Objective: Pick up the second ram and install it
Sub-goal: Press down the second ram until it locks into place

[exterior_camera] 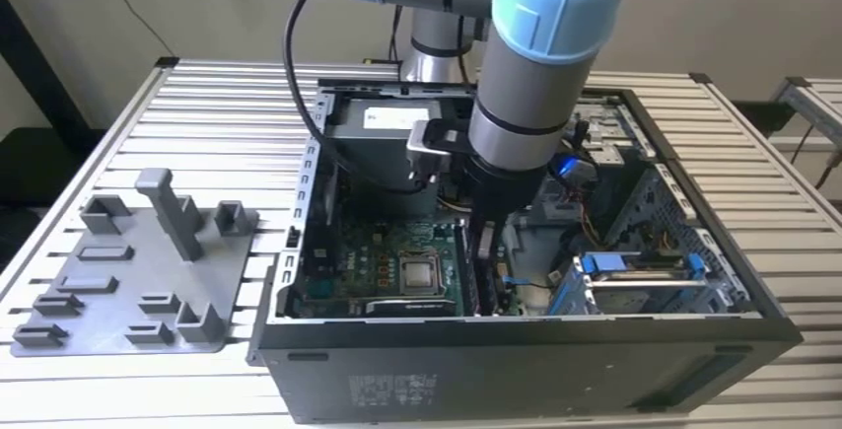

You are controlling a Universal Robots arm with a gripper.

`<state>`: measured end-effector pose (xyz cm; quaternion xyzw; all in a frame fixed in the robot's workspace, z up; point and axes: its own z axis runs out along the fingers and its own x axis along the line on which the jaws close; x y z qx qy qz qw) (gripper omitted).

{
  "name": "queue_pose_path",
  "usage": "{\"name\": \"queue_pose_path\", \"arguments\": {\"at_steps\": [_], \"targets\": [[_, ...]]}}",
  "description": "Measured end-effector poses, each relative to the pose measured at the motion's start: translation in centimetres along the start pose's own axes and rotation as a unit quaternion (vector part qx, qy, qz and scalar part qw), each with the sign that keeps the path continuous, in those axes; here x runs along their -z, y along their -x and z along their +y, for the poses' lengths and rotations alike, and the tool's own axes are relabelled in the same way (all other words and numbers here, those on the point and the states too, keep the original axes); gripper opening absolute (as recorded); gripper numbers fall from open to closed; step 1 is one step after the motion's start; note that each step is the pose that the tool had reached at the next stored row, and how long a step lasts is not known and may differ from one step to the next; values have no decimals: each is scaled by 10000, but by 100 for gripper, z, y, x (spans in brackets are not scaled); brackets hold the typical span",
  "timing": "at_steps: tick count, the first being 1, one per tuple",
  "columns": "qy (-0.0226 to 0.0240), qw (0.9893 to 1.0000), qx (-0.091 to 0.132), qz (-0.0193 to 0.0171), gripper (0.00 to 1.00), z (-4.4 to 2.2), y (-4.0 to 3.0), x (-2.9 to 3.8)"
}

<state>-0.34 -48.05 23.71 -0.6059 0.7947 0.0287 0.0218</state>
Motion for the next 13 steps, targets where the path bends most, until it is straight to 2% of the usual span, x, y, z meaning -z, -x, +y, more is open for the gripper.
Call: {"name": "queue_pose_path", "arguments": {"at_steps": [5,7,9,13], "targets": [[1,10000,0,0,11,4,15,228],[1,10000,0,1,11,6,20,298],[1,10000,0,1,11,6,22,322],[1,10000,0,0,11,6,23,326]]}}
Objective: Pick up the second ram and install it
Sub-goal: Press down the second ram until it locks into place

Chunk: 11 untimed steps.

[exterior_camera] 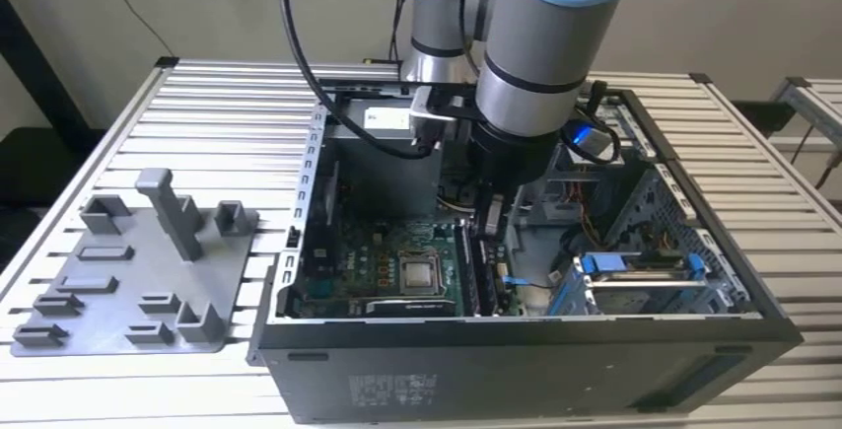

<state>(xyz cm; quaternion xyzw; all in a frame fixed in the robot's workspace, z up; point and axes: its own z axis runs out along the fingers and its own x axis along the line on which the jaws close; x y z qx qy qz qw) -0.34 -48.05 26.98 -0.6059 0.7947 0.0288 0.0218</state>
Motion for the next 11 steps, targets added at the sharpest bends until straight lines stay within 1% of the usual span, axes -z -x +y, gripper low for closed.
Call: {"name": "queue_pose_path", "arguments": {"at_steps": [3,8,11], "targets": [[0,10000,0,4,11,0,0,9],[0,10000,0,1,11,2,7,102],[0,10000,0,2,11,3,11,169]]}}
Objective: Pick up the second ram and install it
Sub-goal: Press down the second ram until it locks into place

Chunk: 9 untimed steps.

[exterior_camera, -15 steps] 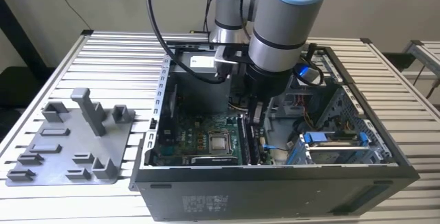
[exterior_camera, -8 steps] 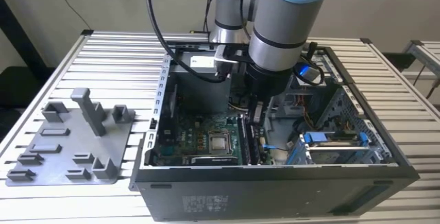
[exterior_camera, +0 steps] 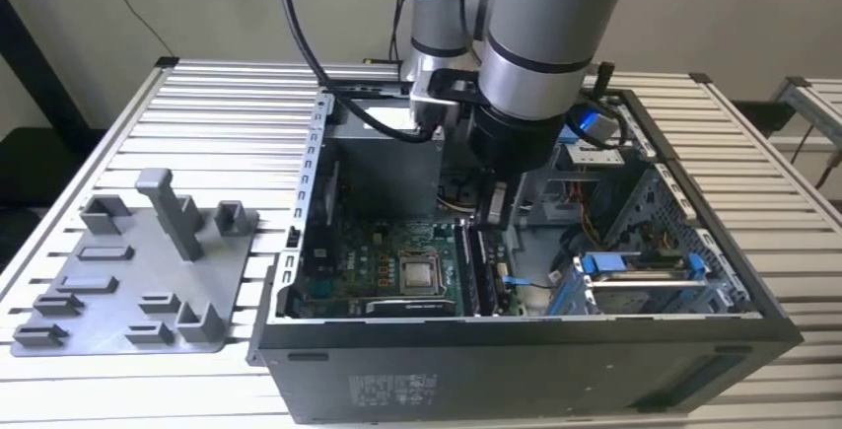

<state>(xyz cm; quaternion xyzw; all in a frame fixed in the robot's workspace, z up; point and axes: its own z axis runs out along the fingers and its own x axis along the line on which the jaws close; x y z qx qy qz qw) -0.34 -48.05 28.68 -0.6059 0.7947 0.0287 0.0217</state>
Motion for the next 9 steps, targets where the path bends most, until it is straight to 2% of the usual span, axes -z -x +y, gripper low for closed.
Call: {"name": "queue_pose_path", "arguments": {"at_steps": [2,9], "targets": [[0,10000,0,0,11,1,2,35],[0,10000,0,0,11,1,3,37]]}}
